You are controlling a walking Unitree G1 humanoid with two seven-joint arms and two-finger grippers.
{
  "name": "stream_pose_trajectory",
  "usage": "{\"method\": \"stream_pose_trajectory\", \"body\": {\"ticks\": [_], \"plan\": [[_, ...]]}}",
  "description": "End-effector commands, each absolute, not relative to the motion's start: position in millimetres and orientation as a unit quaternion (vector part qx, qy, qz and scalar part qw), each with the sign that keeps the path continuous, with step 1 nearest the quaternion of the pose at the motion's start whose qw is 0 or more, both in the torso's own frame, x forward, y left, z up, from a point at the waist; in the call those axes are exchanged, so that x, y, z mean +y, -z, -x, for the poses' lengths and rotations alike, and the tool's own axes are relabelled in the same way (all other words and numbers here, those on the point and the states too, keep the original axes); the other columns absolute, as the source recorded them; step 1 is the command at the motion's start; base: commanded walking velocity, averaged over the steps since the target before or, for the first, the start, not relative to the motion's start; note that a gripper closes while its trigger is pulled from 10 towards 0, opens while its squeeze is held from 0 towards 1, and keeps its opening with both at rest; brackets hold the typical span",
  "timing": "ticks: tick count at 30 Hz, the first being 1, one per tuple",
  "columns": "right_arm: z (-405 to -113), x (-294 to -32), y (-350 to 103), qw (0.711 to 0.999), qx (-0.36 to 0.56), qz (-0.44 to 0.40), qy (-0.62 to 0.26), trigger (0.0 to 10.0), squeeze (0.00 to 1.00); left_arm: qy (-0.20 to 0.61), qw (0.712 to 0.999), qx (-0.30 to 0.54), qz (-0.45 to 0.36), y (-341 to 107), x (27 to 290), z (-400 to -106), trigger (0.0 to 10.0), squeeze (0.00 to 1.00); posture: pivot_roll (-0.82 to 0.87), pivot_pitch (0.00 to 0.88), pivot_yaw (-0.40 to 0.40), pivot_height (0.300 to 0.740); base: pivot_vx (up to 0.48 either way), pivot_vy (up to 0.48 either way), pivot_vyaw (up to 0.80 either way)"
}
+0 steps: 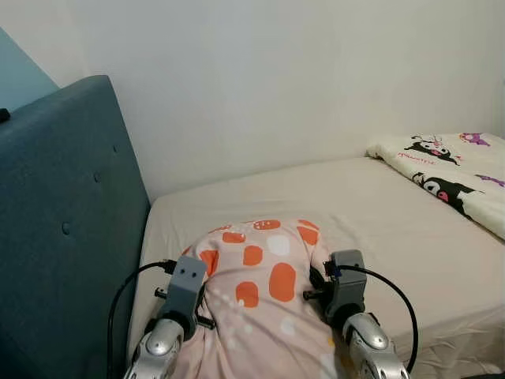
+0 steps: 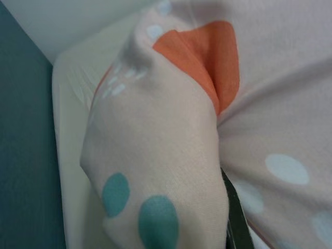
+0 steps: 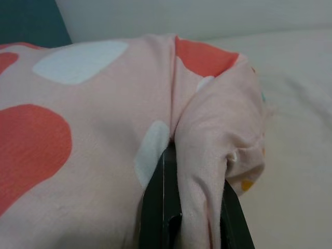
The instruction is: Clean up the room
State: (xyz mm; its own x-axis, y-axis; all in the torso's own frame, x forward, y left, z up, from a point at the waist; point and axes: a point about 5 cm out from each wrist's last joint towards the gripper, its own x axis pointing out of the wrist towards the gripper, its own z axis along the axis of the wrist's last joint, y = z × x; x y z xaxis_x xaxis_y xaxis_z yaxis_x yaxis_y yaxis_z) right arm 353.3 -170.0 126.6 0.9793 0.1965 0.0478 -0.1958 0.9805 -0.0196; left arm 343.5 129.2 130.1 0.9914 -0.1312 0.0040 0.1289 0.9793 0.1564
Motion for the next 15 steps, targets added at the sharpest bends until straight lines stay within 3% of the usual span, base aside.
{"method": "stream_pose_trajectory", "body": {"ticks": [1, 8, 15], "plan": [[-360.4, -164.8, -139.9, 0.992, -0.046, 0.008, -0.113, 10.0, 0.0, 0.043, 0.996, -0.022, -0.071, -142.8, 136.8, -353.3, 10.0, 0.0, -0.04, 0.147, 0.065, 0.586, 0.0, 0.0, 0.0], [-381.8, -158.5, -168.7, 0.989, -0.067, 0.037, -0.129, 10.0, 0.0, 0.017, 0.996, -0.05, -0.07, -169.7, 143.4, -375.3, 10.0, 0.0, -0.03, 0.17, 0.052, 0.586, 0.0, 0.0, 0.0], [-402.6, -136.0, -206.6, 0.982, -0.085, 0.043, -0.166, 10.0, 0.0, -0.062, 0.989, -0.059, -0.118, -201.2, 173.0, -398.6, 10.0, 0.0, -0.03, 0.214, 0.041, 0.586, 0.0, 0.0, 0.0]]}}
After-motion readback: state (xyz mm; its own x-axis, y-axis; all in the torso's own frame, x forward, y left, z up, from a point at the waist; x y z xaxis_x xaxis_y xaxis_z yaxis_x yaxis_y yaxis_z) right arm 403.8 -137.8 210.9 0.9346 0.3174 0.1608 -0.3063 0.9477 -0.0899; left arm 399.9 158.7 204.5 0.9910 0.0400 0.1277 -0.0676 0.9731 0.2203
